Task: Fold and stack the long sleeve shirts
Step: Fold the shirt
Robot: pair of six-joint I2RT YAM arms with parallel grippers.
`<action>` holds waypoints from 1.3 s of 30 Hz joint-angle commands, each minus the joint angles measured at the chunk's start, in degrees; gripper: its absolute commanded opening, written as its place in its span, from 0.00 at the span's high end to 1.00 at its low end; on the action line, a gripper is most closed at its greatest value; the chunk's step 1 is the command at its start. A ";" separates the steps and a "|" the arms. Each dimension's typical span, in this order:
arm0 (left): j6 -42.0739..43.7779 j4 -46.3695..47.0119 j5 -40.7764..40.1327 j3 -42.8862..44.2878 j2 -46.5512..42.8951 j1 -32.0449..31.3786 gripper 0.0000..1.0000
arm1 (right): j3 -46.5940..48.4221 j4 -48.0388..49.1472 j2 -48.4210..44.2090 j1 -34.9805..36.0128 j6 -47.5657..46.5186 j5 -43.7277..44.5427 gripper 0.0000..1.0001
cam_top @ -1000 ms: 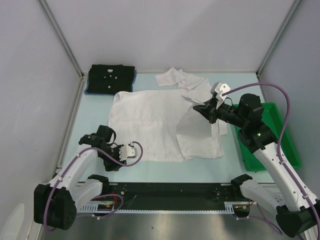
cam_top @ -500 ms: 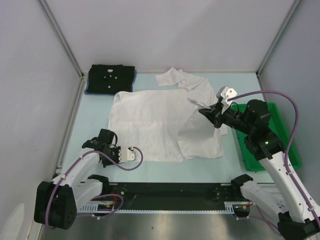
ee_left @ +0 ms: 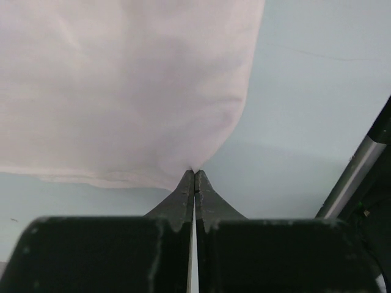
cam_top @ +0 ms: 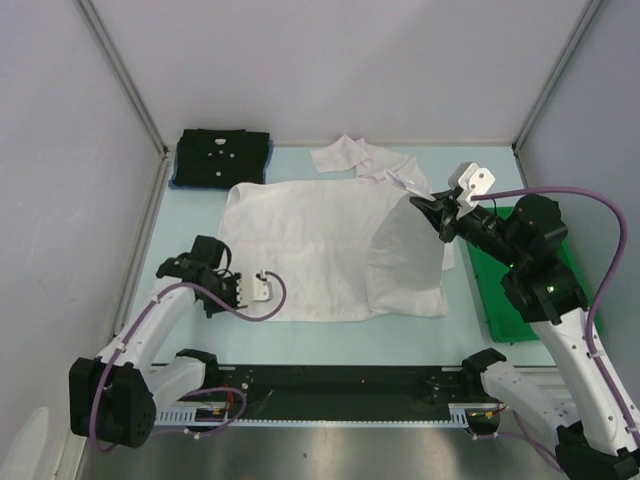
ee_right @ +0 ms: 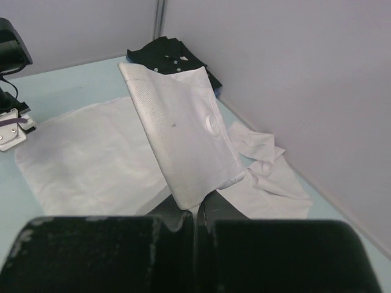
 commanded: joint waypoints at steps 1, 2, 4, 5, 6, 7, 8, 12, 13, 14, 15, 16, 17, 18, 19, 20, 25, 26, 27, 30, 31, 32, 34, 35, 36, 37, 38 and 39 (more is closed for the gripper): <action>0.62 -5.97 4.80 7.52 2.91 2.08 1.00 | 3.72 5.46 1.72 -0.22 -3.15 2.86 1.00; 0.80 -6.85 5.51 9.62 3.61 2.96 1.00 | 4.15 6.00 2.86 -0.22 -3.50 2.77 1.00; 0.89 -7.12 5.86 11.56 5.72 4.27 1.00 | 4.95 8.71 4.18 -0.92 -4.03 2.86 1.00; 0.89 -7.38 6.13 13.22 6.34 4.63 1.00 | 5.12 9.60 4.89 -1.36 -4.38 2.77 1.00; 0.80 -7.29 6.48 14.20 7.04 5.07 1.00 | 5.56 10.74 6.37 -1.71 -4.56 2.60 1.00; 0.63 -7.29 6.48 15.08 8.53 5.51 1.00 | 5.74 13.53 7.26 -3.02 -4.56 2.25 1.00; 0.36 -7.12 6.65 15.96 9.33 6.04 1.00 | 6.09 15.04 8.14 -3.73 -4.56 1.64 1.00; -1.31 -6.85 7.01 21.05 14.07 7.01 1.00 | 9.07 21.20 14.46 -7.24 -4.30 -3.27 1.00; -2.00 -6.51 7.09 21.85 15.04 7.27 1.00 | 9.86 23.30 17.26 -7.77 -4.12 -3.64 1.00; -2.62 -5.81 7.10 23.25 17.22 7.79 1.00 | 10.92 24.88 18.59 -9.17 -3.08 -5.30 1.00; -3.06 -5.54 6.92 23.87 18.29 8.06 1.00 | 11.80 25.94 19.91 -9.88 -3.07 -6.88 1.00; -3.76 -5.19 6.92 24.66 19.43 8.58 1.00 | 12.68 27.17 22.79 -10.23 -3.24 -7.85 1.00; -4.20 -4.49 7.01 26.06 20.57 8.85 1.00 | 14.08 28.23 24.04 -10.50 -3.24 -8.30 1.00; -4.64 -4.05 6.92 26.68 22.67 9.03 1.00 | 14.87 29.37 25.62 -11.02 -3.33 -9.69 1.00; -5.17 -3.78 6.92 27.47 23.82 9.20 1.00 | 15.66 30.60 26.94 -11.38 -3.51 -10.84 1.00; -5.44 -3.60 7.01 28.09 24.97 9.21 0.99 | 16.54 31.31 29.74 -11.64 -3.77 -12.15 1.00; -8.07 -2.20 7.18 32.39 32.09 9.21 0.99 | 22.08 32.89 37.05 -12.61 -5.79 -17.26 1.00; -8.34 -2.02 7.27 33.27 32.79 9.38 0.99 | 22.61 32.90 39.06 -12.70 -6.23 -18.57 1.00; -8.77 -1.76 7.27 33.63 33.50 9.38 0.99 | 23.83 32.72 40.13 -12.87 -6.67 -19.11 1.00; -10.01 -0.88 7.18 35.21 36.48 9.38 0.99 | 25.60 33.51 44.07 -13.40 -7.72 -20.08 1.00; -10.71 -0.53 7.18 35.56 37.62 9.38 0.99 | 26.82 34.12 44.96 -13.58 -7.73 -20.34 1.00; -10.80 -0.70 7.27 36.43 38.33 9.38 0.99 | 27.53 34.39 45.93 -13.66 -7.73 -20.43 1.00; -11.15 -0.35 6.75 37.32 39.73 9.47 0.99 | 29.46 34.74 48.30 -13.67 -7.90 -20.87 1.00; -11.33 -0.35 6.40 38.28 40.27 9.56 0.99 | 29.99 34.92 49.09 -13.58 -7.82 -21.13 1.00; -11.33 -0.52 6.39 38.81 40.71 9.64 0.99 | 30.52 35.44 50.49 -13.58 -7.73 -21.31 1.00; -11.41 -0.79 6.31 39.34 41.15 9.82 0.99 | 31.66 35.53 51.29 -13.66 -7.81 -21.48 1.00; -11.59 -1.05 6.04 40.48 41.85 9.82 0.99 | 32.36 35.62 51.91 -13.67 -8.08 -21.57 1.00; -11.50 -1.40 5.78 41.01 42.37 9.91 0.99 | 32.72 35.97 52.70 -13.58 -8.25 -21.57 1.00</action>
